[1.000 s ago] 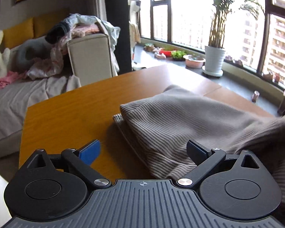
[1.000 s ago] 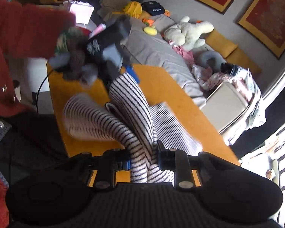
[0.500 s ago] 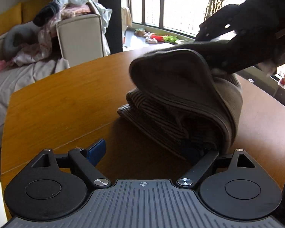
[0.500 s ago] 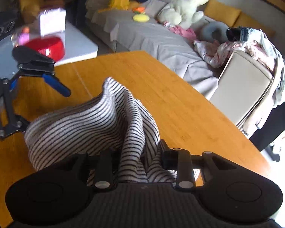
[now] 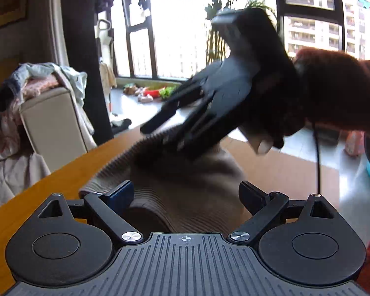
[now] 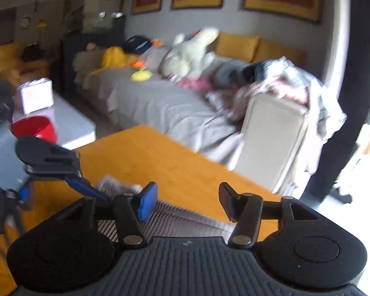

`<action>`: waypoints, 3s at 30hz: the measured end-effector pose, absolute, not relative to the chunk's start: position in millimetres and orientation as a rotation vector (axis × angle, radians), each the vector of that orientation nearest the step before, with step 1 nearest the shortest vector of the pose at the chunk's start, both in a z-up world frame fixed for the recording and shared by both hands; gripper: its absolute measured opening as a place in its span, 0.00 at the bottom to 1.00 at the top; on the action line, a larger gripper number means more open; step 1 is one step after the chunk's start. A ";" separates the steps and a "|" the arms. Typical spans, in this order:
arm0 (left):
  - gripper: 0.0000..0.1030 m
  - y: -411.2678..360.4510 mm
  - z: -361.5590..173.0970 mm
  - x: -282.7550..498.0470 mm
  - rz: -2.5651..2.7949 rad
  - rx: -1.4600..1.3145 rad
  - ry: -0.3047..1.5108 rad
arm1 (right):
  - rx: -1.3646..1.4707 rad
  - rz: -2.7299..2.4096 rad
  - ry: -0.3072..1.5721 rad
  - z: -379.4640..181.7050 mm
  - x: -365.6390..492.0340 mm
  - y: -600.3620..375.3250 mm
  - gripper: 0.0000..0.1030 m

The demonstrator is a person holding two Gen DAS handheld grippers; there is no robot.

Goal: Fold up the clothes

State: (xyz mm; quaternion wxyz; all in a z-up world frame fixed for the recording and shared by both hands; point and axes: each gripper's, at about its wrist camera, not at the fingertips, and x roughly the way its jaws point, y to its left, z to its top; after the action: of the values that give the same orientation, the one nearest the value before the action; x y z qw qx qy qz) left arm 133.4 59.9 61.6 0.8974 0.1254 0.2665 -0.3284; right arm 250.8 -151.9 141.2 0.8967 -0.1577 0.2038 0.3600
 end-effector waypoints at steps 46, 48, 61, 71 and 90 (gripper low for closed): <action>0.95 109.2 18.8 193.5 -0.560 -0.159 0.781 | 0.277 0.486 0.791 33.7 271.4 -182.9 0.61; 0.95 99.3 18.7 183.1 -0.570 -0.160 0.775 | 0.154 0.433 0.731 44.4 277.1 -174.4 0.62; 0.96 73.7 28.5 124.8 -0.662 -0.042 0.700 | -0.141 0.564 0.446 91.0 208.9 -130.8 0.81; 0.88 134.6 42.4 141.7 -0.220 -0.121 0.691 | -0.502 0.589 0.318 34.3 171.2 -42.5 0.85; 0.59 75.4 13.0 151.7 -0.583 -0.227 0.781 | -0.043 0.694 0.396 110.6 196.5 -148.9 0.25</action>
State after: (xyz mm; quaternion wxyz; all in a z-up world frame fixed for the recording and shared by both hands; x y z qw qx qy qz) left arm 151.7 75.4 13.0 0.8775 -0.1089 0.3744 -0.2793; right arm 196.5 -148.9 110.6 0.9209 -0.0210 0.1928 0.3380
